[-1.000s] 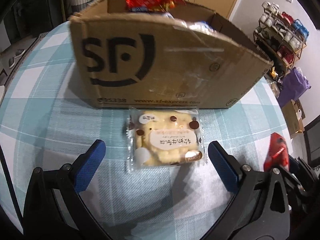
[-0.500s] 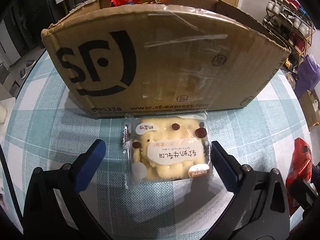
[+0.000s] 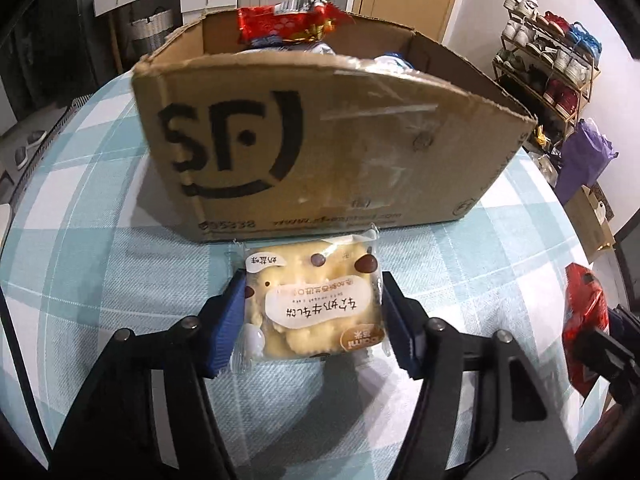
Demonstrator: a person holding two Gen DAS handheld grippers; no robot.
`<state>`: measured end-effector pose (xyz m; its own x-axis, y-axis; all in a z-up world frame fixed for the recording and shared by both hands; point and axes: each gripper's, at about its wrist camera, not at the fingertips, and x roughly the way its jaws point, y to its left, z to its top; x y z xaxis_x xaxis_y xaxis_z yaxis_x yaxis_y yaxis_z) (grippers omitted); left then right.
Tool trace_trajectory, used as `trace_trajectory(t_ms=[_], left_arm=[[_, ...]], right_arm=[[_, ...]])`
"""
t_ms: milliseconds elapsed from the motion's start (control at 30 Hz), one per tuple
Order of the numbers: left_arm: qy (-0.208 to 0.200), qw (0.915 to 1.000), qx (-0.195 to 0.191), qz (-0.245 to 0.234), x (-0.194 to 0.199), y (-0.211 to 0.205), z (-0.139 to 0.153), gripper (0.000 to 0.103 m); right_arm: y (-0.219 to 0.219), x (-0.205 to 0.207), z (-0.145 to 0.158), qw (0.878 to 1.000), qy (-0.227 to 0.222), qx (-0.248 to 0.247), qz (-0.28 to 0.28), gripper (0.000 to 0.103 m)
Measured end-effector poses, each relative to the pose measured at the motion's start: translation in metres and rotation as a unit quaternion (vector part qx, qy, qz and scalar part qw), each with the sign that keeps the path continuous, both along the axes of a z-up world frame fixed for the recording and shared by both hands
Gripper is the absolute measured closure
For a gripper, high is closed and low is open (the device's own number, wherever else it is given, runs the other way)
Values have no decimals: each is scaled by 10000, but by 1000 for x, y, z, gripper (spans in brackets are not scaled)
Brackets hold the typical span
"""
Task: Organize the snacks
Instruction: 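Carry the bread pack and wafer pack with both tools over the box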
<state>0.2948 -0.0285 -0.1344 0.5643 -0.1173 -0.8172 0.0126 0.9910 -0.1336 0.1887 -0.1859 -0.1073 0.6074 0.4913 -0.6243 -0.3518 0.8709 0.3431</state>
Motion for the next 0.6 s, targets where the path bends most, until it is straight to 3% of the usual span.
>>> trace_trajectory(t_ms=[333,600], left_arm=[[-66,9998,-171,-110,-20,24,2,42],[-391,9988,-282,-123,-52,37,32,42]], right_arm=[[8,-10,11,10000,-59,-26,43,59],[17,-17,22,9998,-136,-40,105,59]])
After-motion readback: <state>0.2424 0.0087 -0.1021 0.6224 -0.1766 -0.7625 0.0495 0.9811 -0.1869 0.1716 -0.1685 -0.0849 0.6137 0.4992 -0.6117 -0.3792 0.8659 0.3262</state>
